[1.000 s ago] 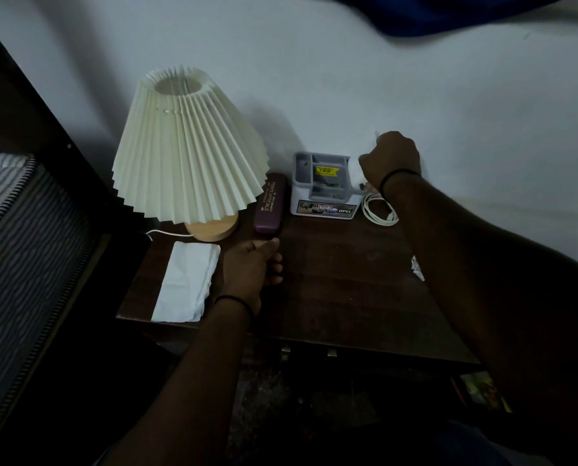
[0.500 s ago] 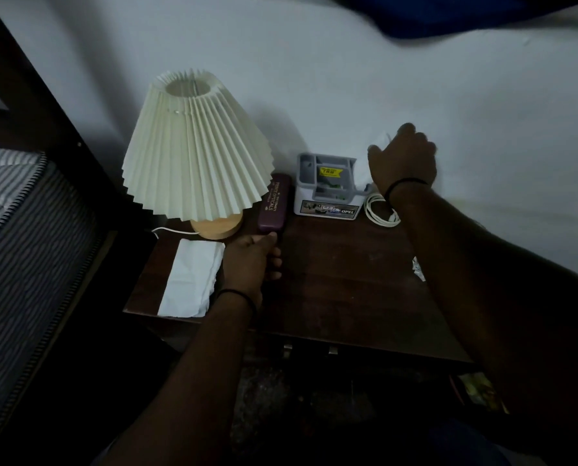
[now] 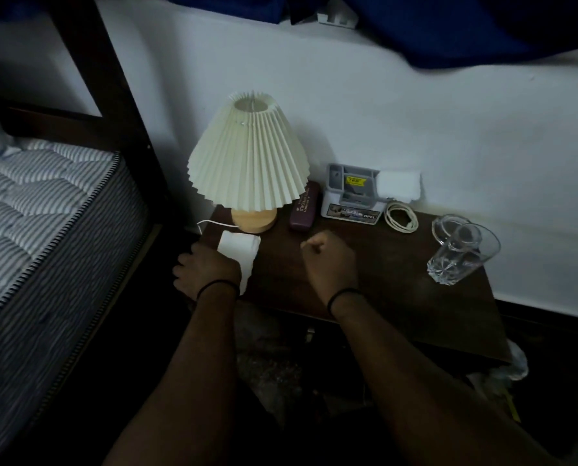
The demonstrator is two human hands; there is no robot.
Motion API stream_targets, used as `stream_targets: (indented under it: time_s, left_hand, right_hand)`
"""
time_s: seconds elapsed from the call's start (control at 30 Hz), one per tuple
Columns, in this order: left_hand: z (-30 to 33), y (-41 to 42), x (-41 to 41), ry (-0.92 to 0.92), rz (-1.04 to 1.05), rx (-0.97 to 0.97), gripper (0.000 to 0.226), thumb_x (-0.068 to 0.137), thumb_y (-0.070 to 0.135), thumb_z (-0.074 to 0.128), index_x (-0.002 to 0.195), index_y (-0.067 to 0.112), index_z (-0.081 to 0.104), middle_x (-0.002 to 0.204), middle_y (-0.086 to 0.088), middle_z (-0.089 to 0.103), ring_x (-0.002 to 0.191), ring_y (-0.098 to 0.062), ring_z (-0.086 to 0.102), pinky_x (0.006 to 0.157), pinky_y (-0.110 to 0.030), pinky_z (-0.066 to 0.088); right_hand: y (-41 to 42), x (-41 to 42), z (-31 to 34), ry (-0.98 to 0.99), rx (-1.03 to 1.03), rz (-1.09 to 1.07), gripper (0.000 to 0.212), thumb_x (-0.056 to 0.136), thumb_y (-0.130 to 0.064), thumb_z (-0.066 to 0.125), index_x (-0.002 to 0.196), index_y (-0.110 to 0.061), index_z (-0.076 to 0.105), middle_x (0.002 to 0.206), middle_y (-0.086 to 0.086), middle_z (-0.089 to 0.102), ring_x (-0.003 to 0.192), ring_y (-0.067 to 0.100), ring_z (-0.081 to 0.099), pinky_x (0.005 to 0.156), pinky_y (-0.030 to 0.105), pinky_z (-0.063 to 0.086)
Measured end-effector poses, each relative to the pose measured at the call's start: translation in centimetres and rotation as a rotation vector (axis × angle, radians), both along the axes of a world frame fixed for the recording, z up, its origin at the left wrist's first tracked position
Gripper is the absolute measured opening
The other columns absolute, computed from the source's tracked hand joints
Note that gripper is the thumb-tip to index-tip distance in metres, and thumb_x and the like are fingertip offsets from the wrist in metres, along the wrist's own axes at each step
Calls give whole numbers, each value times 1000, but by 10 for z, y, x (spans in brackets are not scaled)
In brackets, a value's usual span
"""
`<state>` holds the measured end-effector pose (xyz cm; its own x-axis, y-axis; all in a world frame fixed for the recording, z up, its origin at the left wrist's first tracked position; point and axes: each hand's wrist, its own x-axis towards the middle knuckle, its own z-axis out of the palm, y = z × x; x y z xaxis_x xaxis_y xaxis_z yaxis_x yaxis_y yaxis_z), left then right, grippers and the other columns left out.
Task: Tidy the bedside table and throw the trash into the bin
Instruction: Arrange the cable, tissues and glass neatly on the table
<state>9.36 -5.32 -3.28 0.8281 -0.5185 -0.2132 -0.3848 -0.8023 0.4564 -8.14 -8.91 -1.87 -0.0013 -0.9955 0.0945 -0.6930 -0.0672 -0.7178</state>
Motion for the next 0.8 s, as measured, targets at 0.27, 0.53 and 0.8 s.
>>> stream_targets:
  time_s: [0.27, 0.53, 0.8]
  left_hand:
    - [-18, -11, 8, 255, -113, -16, 67, 73, 27, 79, 132, 11, 53, 134, -17, 55, 121, -36, 55, 99, -48, 49]
    - [4, -18, -3, 295, -340, -134, 42, 84, 23, 73, 114, -4, 64, 115, -20, 64, 106, -34, 60, 76, -34, 45]
    - [24, -3, -31, 574, -799, -281, 25, 80, 19, 78, 96, 1, 69, 84, -4, 66, 76, -12, 58, 61, -20, 42]
  right_hand:
    - [8, -4, -11, -29, 160, 30, 8, 84, -28, 64, 80, -22, 68, 88, -4, 72, 88, 15, 67, 78, 24, 48]
    - [0, -18, -15, -119, 260, 13, 12, 79, -28, 64, 81, -21, 72, 88, -3, 74, 90, 17, 68, 86, 30, 53]
    - [-3, -42, 14, -473, 341, 135, 68, 77, -27, 80, 136, -16, 48, 127, 0, 53, 119, 17, 53, 101, 33, 47]
